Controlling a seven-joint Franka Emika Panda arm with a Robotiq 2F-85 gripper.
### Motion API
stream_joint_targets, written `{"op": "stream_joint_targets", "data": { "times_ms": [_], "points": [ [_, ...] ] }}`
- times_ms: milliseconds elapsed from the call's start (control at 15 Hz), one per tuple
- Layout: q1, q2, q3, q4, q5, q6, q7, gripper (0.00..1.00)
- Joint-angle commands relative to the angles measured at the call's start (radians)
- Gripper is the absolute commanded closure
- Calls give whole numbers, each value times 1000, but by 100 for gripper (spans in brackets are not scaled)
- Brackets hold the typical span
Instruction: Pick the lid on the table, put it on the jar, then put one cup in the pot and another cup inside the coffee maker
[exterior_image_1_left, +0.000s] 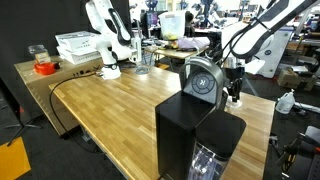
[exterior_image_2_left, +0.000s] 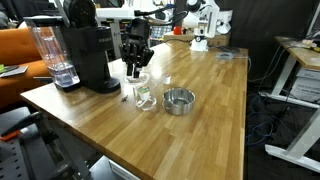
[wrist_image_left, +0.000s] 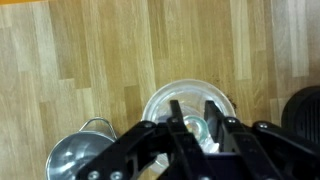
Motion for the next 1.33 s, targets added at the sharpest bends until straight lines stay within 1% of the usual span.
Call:
{"op": "stream_joint_targets", "data": {
  "times_ms": [0,333,600,1267],
  "points": [
    [-15,50,7,56,15,-44,-36,93],
    [-18,110,7,113,6,-61,-44,93],
    [-22,133,6,150,3,-90,-49,93],
    [-41,165,8,185,7,-119,-79,93]
  ]
}}
